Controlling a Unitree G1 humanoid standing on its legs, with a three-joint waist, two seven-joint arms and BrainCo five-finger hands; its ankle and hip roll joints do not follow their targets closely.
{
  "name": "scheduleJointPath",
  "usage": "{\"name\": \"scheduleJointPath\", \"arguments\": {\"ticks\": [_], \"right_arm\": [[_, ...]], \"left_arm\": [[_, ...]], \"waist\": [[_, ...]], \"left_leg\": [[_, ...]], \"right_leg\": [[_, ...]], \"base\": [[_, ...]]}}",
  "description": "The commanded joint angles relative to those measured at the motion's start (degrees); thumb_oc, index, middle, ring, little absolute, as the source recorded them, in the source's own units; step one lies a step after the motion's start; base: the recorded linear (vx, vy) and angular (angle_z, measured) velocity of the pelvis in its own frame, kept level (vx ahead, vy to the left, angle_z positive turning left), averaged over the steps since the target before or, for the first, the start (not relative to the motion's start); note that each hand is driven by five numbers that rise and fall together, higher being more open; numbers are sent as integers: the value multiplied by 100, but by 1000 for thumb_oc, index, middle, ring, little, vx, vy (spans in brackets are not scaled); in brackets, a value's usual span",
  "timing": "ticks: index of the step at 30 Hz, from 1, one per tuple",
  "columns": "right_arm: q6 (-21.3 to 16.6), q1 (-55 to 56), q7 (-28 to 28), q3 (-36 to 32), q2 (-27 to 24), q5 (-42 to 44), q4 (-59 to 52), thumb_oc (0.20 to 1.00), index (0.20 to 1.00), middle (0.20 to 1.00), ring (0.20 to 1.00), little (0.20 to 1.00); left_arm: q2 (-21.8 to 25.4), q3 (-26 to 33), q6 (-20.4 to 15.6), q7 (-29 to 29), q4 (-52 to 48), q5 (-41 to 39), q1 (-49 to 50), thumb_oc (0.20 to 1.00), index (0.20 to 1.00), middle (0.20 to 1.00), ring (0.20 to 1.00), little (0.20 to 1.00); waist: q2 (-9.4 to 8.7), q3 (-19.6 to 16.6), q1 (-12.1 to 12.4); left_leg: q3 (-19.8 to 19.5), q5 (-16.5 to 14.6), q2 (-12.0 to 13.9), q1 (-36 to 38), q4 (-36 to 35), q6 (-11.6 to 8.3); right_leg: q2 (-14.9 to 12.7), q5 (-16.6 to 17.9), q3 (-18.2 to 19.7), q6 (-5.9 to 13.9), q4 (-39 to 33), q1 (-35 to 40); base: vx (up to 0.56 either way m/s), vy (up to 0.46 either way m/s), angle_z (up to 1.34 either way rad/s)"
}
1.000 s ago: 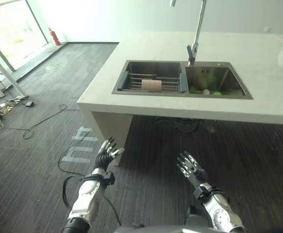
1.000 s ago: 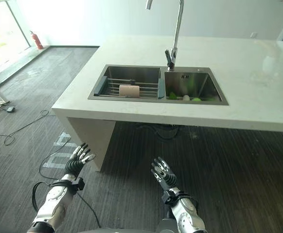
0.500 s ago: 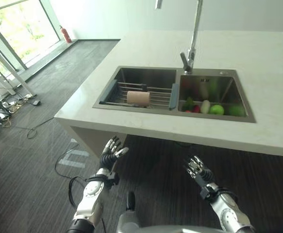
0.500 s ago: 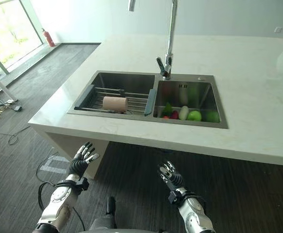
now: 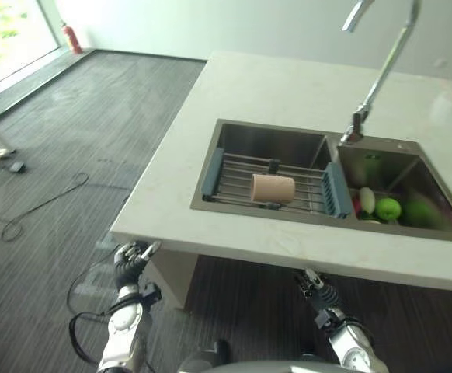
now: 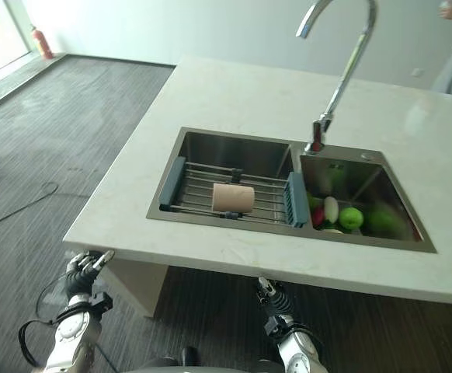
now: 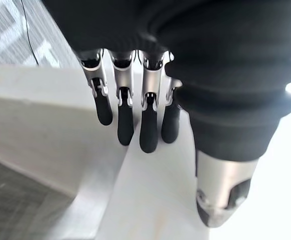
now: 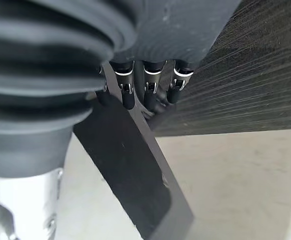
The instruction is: Place the dishes in the dishwasher.
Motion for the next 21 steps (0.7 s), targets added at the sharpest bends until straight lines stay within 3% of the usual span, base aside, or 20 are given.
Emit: {"name": "scheduleJointPath", "arguments": {"ticks": [1, 6, 15, 18, 21], "right_arm": [[-331, -178, -113, -307, -162, 243, -294, 1000, 1000, 1000, 1000, 1000], [-261, -17, -78, -344, -121, 49, -334, 1000, 1000, 1000, 1000, 1000], [-265, -51, -28, -420, -154, -70, 146, 1000, 1000, 1000, 1000, 1000], [-350, -42, 80, -464, -197, -412, 453, 1000, 1000, 1000, 1000, 1000], [-392, -34, 168, -510, -249, -646, 1108, 1000, 1000, 1000, 1000, 1000]], "left_arm": [[313, 394, -694, -51, -759, 280, -376, 1000, 1000, 1000, 1000, 1000], [236, 448, -694, -223, -802, 134, -121, 1000, 1000, 1000, 1000, 1000], [24, 579, -904, 45, -246, -163, -84, 1000, 1000, 1000, 1000, 1000], [-9, 854, -1097, 279, -12, -273, -56, 1000, 1000, 1000, 1000, 1000], [107, 1486, -1399, 847, 23, -96, -158, 1000, 1000, 1000, 1000, 1000]], "waist": [[216, -100, 66], [254, -179, 36], [319, -258, -25], [334, -296, -21], [351, -360, -29]], "left_leg": [[-263, -274, 653, -21, 167, -655], [-207, -293, 713, 139, 91, -709], [-133, -319, 768, 323, -36, -779], [-94, -318, 785, 386, -86, -794], [-78, -307, 801, 473, -186, -821]], "right_leg": [[307, -204, -306, 20, 116, 475], [344, -204, -359, 31, -150, 675], [338, -164, -366, 23, -285, 719], [325, -165, -405, 31, -337, 767], [320, -193, -415, 30, -363, 773]], "base": [[126, -35, 29], [84, -19, 9], [12, -4, -1], [0, 0, 0], [0, 0, 0]]}}
